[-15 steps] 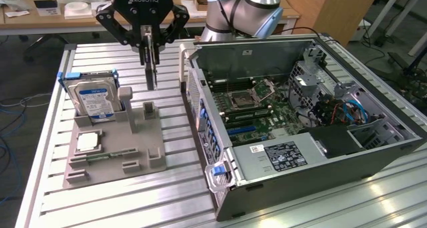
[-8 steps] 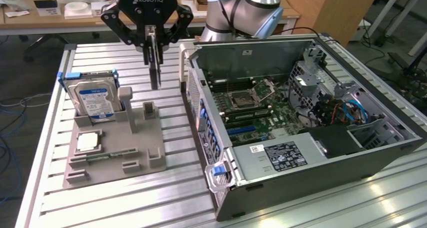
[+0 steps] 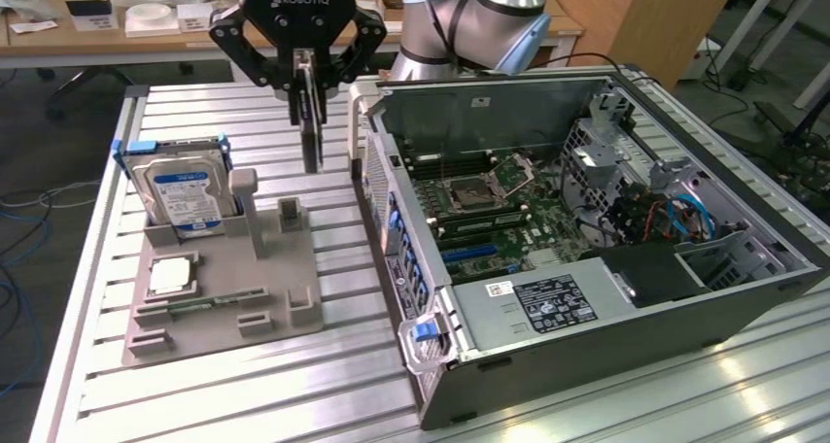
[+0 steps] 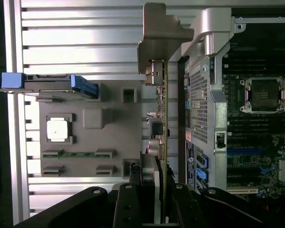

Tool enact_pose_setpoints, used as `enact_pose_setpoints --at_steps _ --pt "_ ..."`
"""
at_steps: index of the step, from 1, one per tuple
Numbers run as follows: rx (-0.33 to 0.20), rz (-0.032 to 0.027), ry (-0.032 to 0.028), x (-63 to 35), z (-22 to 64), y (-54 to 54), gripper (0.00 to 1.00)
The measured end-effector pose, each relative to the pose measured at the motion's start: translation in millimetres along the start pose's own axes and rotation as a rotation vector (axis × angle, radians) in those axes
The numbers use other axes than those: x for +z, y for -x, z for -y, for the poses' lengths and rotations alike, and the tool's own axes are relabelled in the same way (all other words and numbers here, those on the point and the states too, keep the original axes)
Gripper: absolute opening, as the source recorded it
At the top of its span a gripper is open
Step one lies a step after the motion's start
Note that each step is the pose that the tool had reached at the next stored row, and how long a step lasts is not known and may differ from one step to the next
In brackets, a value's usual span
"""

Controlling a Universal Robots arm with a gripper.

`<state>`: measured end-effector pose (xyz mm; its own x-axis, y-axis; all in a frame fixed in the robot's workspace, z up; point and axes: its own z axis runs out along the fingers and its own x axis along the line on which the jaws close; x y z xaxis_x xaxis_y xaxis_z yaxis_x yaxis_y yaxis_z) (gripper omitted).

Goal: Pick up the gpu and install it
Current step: 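Pick up the gpu and move the gpu toward the slot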

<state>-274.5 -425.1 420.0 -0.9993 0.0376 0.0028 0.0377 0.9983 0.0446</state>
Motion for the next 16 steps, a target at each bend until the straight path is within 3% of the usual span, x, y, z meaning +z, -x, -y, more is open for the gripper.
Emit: enact_pose_setpoints --at_steps 16 --pt "0.0 0.0001 0.0001 0.0 -0.6 17.0 0.28"
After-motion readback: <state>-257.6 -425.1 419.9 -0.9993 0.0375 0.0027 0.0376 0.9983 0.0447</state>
